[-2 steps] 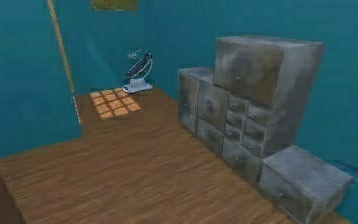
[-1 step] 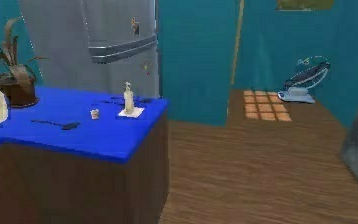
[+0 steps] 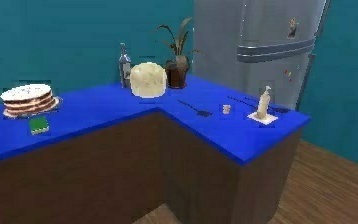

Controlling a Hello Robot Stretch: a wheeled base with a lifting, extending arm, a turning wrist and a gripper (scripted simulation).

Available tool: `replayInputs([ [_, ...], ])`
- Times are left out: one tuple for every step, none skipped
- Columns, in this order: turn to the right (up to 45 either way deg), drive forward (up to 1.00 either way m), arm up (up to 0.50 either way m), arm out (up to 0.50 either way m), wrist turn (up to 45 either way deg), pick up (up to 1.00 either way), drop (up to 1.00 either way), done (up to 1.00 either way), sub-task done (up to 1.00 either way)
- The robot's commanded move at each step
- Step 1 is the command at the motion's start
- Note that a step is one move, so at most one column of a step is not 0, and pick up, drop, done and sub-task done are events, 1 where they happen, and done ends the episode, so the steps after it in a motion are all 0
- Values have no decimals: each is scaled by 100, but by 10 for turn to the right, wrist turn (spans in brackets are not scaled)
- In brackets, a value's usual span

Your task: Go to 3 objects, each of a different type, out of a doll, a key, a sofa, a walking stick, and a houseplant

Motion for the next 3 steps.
replayInputs([
  [0, 0, 0, 0, 0, 0, 0, 0, 100],
  [-450, 0, 0, 0, 0, 0, 0, 0, 0],
  [-450, 0, 0, 0, 0, 0, 0, 0, 0],
])
